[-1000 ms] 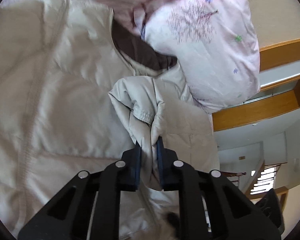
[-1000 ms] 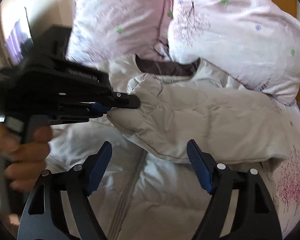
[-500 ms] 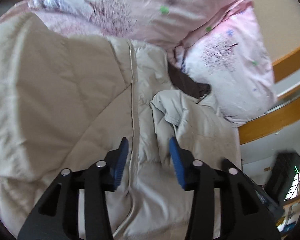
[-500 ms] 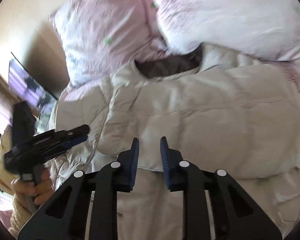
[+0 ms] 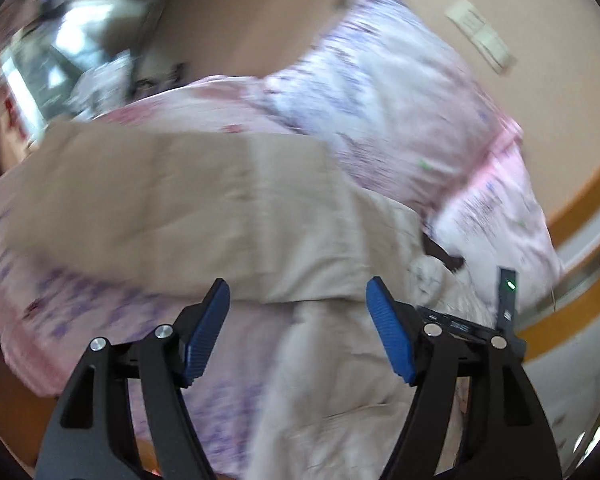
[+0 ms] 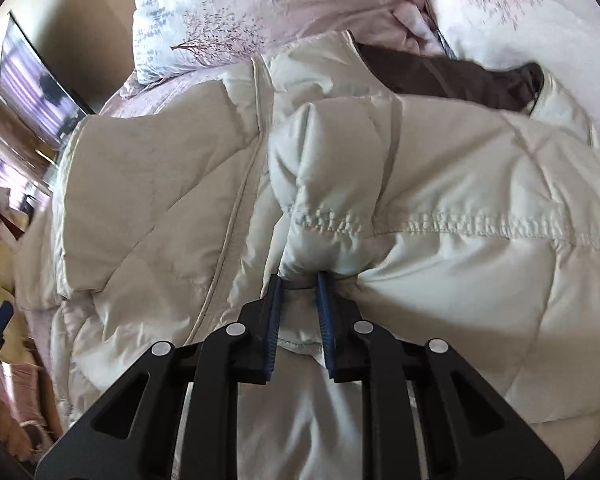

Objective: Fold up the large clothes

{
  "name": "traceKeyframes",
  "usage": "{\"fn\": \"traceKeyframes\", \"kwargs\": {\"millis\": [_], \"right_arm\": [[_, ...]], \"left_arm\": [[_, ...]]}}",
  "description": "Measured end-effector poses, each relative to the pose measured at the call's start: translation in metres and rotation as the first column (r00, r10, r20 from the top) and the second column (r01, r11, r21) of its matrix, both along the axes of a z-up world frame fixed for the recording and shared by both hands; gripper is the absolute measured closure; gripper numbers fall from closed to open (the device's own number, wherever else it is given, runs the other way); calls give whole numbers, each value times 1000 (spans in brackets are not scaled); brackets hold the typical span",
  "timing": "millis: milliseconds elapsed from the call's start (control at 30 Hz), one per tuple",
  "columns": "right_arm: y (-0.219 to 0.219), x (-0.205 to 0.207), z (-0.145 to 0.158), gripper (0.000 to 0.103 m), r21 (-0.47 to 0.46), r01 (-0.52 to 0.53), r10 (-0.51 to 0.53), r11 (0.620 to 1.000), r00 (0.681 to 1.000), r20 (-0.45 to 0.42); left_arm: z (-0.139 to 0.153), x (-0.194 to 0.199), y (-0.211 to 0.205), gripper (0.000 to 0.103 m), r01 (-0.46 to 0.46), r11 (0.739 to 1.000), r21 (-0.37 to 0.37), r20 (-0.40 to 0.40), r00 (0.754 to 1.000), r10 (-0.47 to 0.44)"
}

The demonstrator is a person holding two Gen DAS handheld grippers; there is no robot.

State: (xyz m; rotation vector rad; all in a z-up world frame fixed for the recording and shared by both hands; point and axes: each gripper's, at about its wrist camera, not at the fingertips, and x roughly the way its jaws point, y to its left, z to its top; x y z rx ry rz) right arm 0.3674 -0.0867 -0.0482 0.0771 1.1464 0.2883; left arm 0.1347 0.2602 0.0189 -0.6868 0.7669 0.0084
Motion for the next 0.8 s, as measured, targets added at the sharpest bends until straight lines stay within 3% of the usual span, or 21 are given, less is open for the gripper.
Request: {"fn": "traceKeyframes", "kwargs": {"millis": [67,133,200,467,800], "right_arm": [[-5,-8,11,80,48,-2,1,999,1000,12],[-16,-19,25,60,106,10,-13,994,1000,24],[-27,-31,40,48,135,22,-29,991,998,53],[-48,-54,64,44,195,30,-45,980,996,74],[-50,-65,63,42,172,20,-37,985,994,98]], "left_arm": [[-10,-10,22,34,-57,998,-33,-15,998,56],[-22,-23,47,34,-135,987,-82,-29,991,133],[-32,-34,67,37,-204,971,-125,-49,979,200],[-65,-42,117,49,-370,886,-280,-140,929,343],[-75,-34,140,69,-490,826,-278,-190,871,452]]}}
